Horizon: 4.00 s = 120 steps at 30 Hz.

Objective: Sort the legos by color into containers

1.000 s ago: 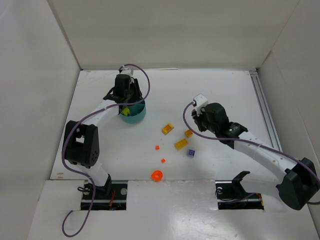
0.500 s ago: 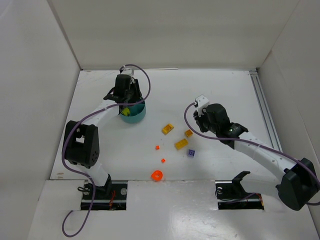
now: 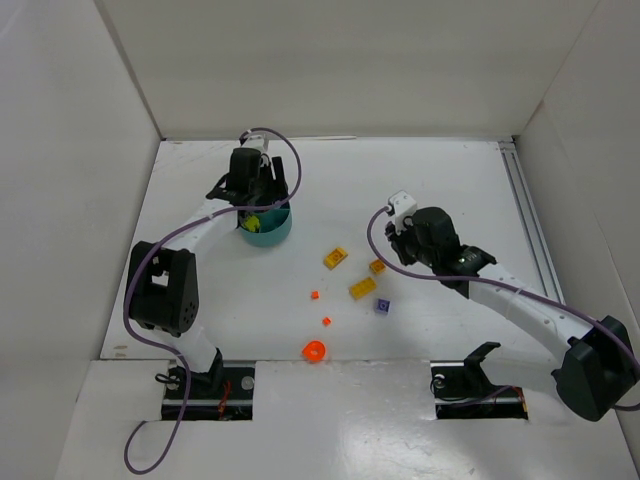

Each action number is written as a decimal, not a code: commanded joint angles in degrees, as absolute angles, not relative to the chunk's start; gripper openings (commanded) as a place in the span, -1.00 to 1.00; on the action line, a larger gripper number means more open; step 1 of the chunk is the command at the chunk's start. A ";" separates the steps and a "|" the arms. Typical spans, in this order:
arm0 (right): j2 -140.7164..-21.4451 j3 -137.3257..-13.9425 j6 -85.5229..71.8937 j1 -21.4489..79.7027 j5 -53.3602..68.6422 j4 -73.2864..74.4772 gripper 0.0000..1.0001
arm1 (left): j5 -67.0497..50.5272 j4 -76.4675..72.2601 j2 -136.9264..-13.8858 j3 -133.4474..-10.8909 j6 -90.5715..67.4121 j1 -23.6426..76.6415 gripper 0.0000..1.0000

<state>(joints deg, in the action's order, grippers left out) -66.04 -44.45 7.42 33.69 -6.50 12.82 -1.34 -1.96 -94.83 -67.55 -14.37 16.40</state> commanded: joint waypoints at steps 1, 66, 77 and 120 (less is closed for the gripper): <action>-65.48 -45.18 11.40 33.22 -2.04 9.93 -1.00 | -2.46 -0.70 -92.37 -69.96 -13.62 16.44 0.28; -125.07 -112.15 7.12 47.20 1.41 14.94 -0.12 | 18.46 17.84 -43.07 -41.75 -48.08 14.06 1.00; -109.00 -99.07 8.79 47.72 -4.56 11.78 0.02 | 12.22 17.84 -40.69 -41.75 -46.14 14.06 1.00; -76.03 -46.39 -23.24 59.33 -24.35 15.73 -0.96 | -1.49 13.71 -38.41 -34.63 -41.40 15.73 1.00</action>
